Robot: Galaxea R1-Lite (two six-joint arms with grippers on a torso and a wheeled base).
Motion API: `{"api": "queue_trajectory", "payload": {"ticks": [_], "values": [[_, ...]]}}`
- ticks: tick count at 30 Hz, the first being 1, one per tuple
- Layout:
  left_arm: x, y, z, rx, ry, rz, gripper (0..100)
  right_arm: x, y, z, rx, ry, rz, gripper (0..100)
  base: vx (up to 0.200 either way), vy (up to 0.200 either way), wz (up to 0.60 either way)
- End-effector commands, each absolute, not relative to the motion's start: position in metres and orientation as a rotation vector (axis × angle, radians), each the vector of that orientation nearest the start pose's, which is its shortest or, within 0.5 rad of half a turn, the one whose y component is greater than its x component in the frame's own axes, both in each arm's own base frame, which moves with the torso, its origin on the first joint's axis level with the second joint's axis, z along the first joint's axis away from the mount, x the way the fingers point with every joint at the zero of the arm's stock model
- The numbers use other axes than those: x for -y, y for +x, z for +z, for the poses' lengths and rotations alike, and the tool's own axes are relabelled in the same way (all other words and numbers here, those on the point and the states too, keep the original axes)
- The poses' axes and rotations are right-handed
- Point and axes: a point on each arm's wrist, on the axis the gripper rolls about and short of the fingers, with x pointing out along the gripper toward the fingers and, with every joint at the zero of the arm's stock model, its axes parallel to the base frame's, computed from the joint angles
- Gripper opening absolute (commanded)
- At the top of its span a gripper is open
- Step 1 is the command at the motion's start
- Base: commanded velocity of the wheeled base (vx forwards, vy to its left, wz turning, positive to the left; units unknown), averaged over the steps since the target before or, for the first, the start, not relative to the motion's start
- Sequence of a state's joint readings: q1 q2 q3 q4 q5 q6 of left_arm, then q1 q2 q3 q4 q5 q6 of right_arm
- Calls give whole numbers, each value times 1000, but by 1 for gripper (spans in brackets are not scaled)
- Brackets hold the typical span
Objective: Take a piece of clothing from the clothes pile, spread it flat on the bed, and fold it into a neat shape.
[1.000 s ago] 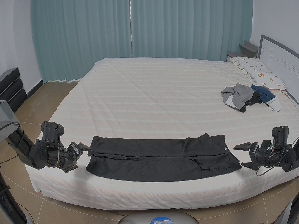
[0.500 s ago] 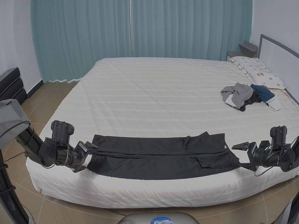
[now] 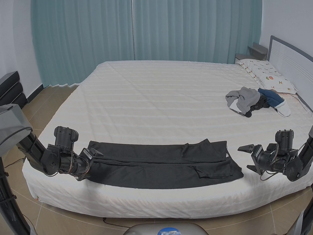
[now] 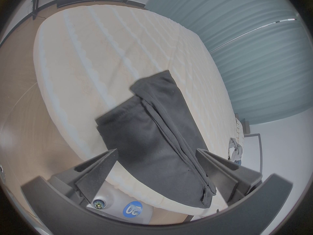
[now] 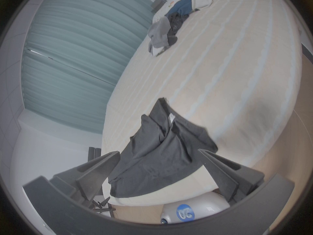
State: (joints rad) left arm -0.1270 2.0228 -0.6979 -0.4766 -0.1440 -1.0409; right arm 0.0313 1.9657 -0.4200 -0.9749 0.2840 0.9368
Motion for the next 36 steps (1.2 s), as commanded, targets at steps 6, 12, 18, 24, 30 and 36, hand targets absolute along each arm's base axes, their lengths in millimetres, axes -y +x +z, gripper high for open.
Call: {"api": "queue_trajectory", "payload": {"ticks": [6,12,18,24,30,36], "values": [[5,321,58,-778,-984,300,100,-46,295,31,-685,967,23,100,0,0,0],[-14,333,63,-762,-951,333,100,-74,304,33,-670,930,65,100,0,0,0],[-14,333,52,-788,-944,348,100,-85,304,30,-687,953,86,100,0,0,0],[-20,337,57,-766,-976,360,100,-78,304,25,-697,1001,41,100,0,0,0],[-32,336,57,-761,-1033,365,100,-72,304,22,-700,1014,25,100,0,167,0],[-32,337,55,-769,-1035,358,100,-72,305,21,-691,1013,31,100,0,167,0]]}}
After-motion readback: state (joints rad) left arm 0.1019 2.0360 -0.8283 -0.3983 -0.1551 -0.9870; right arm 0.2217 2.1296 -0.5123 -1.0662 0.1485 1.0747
